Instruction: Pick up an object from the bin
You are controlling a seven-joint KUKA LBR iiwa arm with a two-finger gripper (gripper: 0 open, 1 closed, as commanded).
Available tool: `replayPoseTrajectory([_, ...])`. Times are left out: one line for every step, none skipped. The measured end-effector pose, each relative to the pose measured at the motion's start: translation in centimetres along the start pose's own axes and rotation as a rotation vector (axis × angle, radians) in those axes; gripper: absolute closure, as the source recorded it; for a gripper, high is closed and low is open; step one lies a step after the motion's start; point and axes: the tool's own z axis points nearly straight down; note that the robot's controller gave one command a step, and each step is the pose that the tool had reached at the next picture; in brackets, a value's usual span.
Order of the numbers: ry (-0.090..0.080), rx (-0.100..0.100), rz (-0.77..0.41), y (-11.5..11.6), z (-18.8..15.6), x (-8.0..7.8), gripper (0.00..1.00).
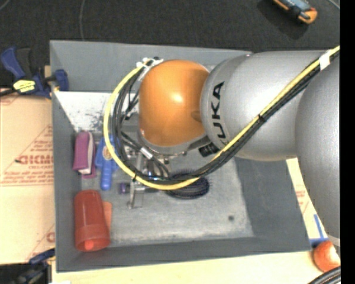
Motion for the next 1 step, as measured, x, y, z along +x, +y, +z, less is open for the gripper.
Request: replayPoseTrajectory([-0.007, -0.001, 0.005, -0.11, -0.37, -0.2, 0.0])
